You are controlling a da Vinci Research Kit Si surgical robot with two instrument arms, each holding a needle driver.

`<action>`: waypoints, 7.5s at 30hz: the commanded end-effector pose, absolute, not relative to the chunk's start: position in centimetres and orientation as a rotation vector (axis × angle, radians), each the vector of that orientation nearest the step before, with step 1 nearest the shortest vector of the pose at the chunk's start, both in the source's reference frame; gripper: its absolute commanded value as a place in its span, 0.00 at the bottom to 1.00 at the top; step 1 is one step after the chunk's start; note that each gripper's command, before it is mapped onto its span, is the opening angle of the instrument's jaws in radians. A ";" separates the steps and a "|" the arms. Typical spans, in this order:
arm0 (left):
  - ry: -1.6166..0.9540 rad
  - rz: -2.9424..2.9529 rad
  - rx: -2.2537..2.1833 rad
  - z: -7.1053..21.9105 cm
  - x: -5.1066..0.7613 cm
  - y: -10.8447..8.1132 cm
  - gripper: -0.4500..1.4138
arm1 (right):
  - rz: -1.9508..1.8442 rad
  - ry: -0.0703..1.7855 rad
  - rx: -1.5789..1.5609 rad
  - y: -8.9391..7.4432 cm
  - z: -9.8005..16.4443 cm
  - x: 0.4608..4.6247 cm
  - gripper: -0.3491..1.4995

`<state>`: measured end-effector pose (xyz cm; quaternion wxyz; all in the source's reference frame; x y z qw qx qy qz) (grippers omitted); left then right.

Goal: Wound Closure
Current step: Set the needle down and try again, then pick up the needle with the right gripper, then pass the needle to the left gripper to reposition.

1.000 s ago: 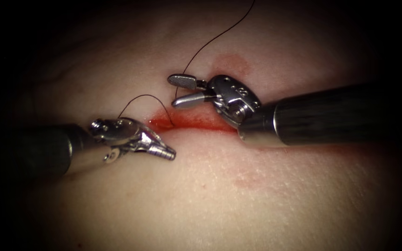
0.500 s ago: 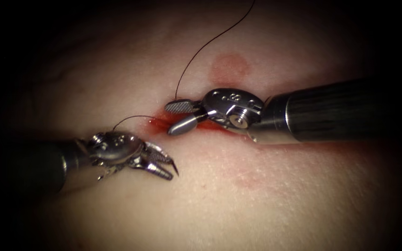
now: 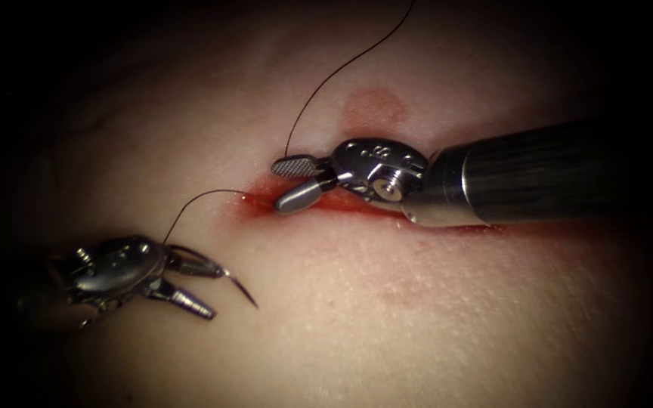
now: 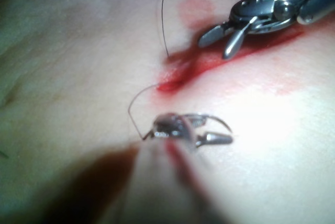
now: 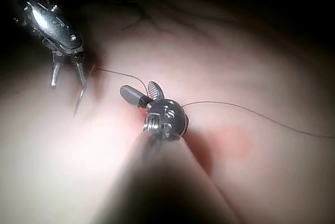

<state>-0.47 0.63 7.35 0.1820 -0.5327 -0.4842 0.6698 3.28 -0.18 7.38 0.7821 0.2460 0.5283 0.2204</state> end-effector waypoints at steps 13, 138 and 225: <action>-1.272 1.840 -1.533 7.1 -0.12 0.3 0.58 | 0.446 1.120 0.542 -0.3 7.4 3.34 0.90; -0.803 1.412 -2.025 7.8 -1.41 1.3 0.45 | 1.356 1.189 1.857 -0.8 7.5 2.96 0.00; -0.950 1.186 -1.864 7.5 -1.36 1.3 0.30 | 1.244 1.098 1.887 -1.0 7.6 3.04 0.00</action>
